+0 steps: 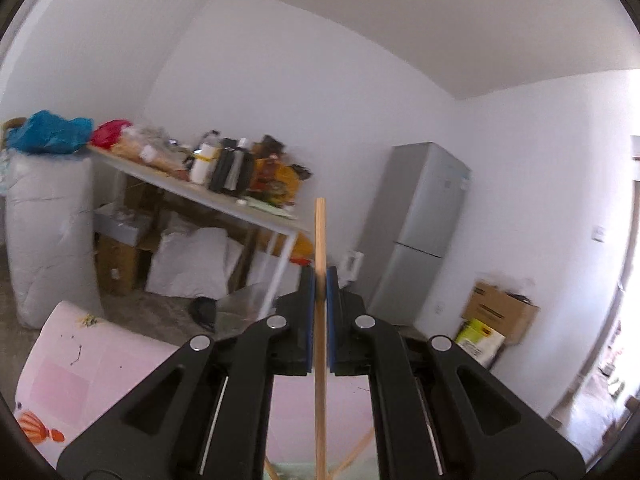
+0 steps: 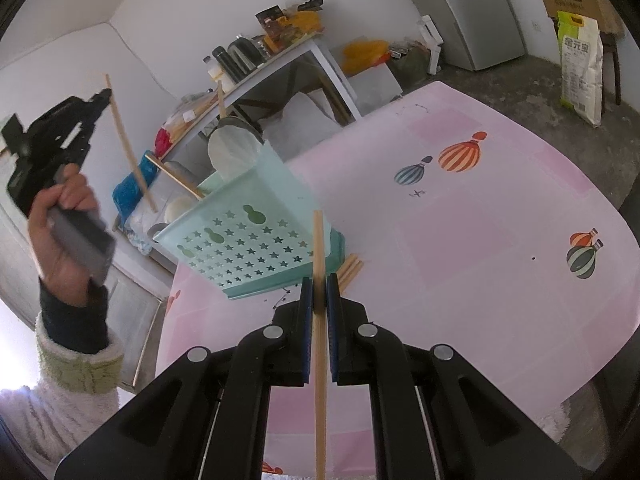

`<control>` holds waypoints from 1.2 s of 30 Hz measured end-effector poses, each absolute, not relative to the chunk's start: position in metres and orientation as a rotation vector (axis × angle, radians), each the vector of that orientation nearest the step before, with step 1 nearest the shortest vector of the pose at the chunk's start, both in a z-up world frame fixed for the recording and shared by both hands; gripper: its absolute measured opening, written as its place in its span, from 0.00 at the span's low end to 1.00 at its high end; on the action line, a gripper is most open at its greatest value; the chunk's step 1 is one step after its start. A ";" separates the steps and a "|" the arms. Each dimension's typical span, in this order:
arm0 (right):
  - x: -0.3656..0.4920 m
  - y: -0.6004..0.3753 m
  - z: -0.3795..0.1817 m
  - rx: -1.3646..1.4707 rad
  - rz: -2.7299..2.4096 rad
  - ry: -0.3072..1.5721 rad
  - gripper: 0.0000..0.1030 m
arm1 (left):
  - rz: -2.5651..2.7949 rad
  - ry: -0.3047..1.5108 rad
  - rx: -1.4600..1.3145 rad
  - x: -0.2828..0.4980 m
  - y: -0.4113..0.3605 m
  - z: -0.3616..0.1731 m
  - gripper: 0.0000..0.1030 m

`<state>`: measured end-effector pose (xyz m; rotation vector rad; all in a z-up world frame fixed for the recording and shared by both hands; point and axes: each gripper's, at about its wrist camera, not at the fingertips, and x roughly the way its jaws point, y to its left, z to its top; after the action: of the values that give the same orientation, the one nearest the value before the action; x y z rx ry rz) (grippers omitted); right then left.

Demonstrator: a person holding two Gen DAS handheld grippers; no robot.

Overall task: Organize utensils
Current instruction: 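Lower the chopstick into the holder and open the left gripper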

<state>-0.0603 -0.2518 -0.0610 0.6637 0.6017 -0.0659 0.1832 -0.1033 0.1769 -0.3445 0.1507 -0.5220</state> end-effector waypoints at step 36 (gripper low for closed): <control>-0.064 -0.261 -0.067 0.707 -0.051 0.595 0.07 | -0.420 0.144 -0.214 0.143 -0.120 0.123 0.23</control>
<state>-0.0635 -0.2606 -0.0675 0.7075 0.5949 -0.0507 0.1429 -0.1196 0.1233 -0.2138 0.1442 -0.4196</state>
